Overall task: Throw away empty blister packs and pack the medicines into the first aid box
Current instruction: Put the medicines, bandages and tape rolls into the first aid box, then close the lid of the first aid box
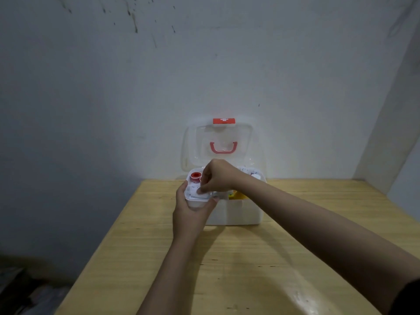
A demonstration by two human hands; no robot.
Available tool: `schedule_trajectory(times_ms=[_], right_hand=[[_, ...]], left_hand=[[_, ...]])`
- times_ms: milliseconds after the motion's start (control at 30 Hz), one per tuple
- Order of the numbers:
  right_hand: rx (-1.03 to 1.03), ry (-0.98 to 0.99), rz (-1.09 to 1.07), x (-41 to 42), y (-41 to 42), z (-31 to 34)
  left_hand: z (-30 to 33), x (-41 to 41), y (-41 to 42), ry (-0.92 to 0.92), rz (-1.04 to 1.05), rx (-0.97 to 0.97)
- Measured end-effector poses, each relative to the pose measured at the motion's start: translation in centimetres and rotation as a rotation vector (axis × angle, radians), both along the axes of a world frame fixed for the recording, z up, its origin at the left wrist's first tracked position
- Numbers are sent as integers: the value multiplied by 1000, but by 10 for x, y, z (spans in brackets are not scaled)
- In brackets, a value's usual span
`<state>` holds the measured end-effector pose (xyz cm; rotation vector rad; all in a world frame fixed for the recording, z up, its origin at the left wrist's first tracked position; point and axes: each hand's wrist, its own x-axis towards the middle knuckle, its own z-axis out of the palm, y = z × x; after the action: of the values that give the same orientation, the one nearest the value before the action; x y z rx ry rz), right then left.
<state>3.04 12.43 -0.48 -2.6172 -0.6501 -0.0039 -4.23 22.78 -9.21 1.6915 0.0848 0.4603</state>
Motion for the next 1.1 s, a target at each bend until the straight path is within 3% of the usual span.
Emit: schedule_trajectory(times_ms=[133, 333, 467, 567, 733, 933, 1100], right_hand=[[187, -56, -61, 1, -15, 7], [633, -482, -447, 13, -69, 7], [775, -408, -636, 31, -94, 2], [799, -246, -620, 39, -98, 0], [871, -151, -511, 39, -93, 1], [902, -183, -468, 29, -97, 4], [748, -342, -332, -2, -100, -4]], left_hand=[[-3, 1, 2, 5, -11, -3], [-6, 3, 1, 9, -10, -31], [-8, 5, 0, 11, 6, -28], [-9, 6, 0, 18, 13, -26], [-9, 8, 0, 28, 12, -21], [-8, 8, 0, 41, 20, -11], [-8, 7, -1, 39, 18, 5]])
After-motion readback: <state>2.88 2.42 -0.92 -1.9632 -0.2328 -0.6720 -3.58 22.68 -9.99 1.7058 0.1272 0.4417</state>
